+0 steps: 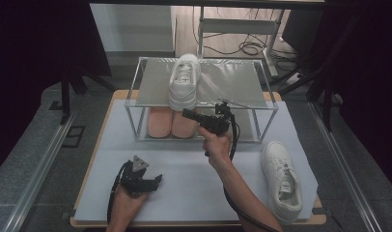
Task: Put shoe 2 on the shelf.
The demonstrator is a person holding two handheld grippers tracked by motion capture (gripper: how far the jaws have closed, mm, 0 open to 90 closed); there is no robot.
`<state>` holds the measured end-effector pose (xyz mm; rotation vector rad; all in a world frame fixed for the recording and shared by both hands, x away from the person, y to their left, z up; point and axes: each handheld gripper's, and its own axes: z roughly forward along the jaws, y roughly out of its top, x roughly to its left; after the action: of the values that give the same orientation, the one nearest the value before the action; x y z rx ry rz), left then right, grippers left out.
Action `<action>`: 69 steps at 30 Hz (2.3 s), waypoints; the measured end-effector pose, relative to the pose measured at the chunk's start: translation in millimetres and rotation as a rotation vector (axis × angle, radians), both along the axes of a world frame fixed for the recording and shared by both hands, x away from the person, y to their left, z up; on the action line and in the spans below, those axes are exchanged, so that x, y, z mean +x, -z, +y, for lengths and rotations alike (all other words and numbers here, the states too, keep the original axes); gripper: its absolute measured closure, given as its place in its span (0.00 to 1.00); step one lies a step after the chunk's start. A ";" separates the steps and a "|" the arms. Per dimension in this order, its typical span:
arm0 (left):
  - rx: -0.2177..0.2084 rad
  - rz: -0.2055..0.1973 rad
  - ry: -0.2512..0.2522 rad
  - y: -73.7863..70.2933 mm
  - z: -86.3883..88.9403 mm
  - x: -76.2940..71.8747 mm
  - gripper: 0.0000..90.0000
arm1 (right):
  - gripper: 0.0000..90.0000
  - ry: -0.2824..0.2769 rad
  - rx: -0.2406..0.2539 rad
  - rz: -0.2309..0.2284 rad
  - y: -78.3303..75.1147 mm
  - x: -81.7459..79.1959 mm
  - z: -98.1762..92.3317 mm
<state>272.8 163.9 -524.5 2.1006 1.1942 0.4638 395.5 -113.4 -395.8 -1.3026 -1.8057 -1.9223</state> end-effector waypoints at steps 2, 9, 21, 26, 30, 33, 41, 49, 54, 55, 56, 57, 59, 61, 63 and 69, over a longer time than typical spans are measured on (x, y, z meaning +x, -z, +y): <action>0.001 0.000 0.000 0.0 0.0 0.0 0.19 | 1.00 0.028 -0.017 -0.004 -0.2 0.1 -5.1; 0.000 0.000 0.000 0.0 0.0 0.0 0.19 | 1.00 0.028 0.001 0.005 1.5 4.3 -5.9; 0.001 0.000 0.000 0.0 -0.1 -0.1 0.19 | 1.00 0.019 -0.047 -0.018 -2.9 -0.9 -12.0; 0.001 -0.001 0.000 0.0 -0.1 -0.1 0.19 | 0.96 0.029 -0.146 -0.069 -6.5 -10.4 -21.9; 0.002 0.000 0.000 -0.1 -0.1 -0.1 0.19 | 0.93 0.042 -0.255 -0.121 -4.7 -18.5 -28.3; 0.002 0.000 -0.001 -0.1 -0.2 -0.2 0.19 | 0.91 0.036 -0.337 -0.156 -1.6 -24.5 -32.1; 0.003 0.000 0.000 -0.1 -0.1 -0.2 0.19 | 0.90 0.017 -0.513 -0.230 5.3 -42.8 -41.0; 0.003 0.001 0.000 -0.1 -0.1 -0.2 0.19 | 0.89 0.007 -0.643 -0.227 13.5 -58.3 -56.6; 0.003 0.001 0.000 -0.2 -0.1 -0.2 0.19 | 0.89 0.016 -0.705 -0.206 18.2 -66.3 -73.0; 0.003 0.001 0.000 -0.2 -0.1 -0.2 0.19 | 0.89 0.021 -0.718 -0.204 18.9 -68.1 -76.5; 0.003 0.001 0.000 -0.1 -0.1 -0.2 0.19 | 0.89 0.026 -0.726 -0.198 19.5 -70.2 -80.1; 0.002 0.001 -0.001 -0.1 -0.2 -0.2 0.19 | 0.89 0.032 -0.734 -0.190 20.0 -71.8 -84.0; 0.002 0.000 -0.001 -0.1 -0.2 -0.2 0.19 | 0.88 0.047 -0.752 -0.179 20.8 -74.8 -92.0; 0.002 0.000 -0.001 -0.1 -0.2 -0.2 0.19 | 0.88 0.066 -0.763 -0.164 20.9 -77.5 -100.2; 0.002 0.000 0.000 -0.1 -0.2 -0.2 0.19 | 0.87 0.080 -0.775 -0.152 20.7 -80.0 -108.6; 0.000 0.000 -0.002 0.0 -0.3 -0.2 0.19 | 0.91 0.119 -0.813 -0.127 17.9 -88.0 -135.6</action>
<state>272.6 163.6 -524.5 2.0998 1.1956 0.4650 307.6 -248.9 -413.8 -1.5328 -2.7894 -1.3537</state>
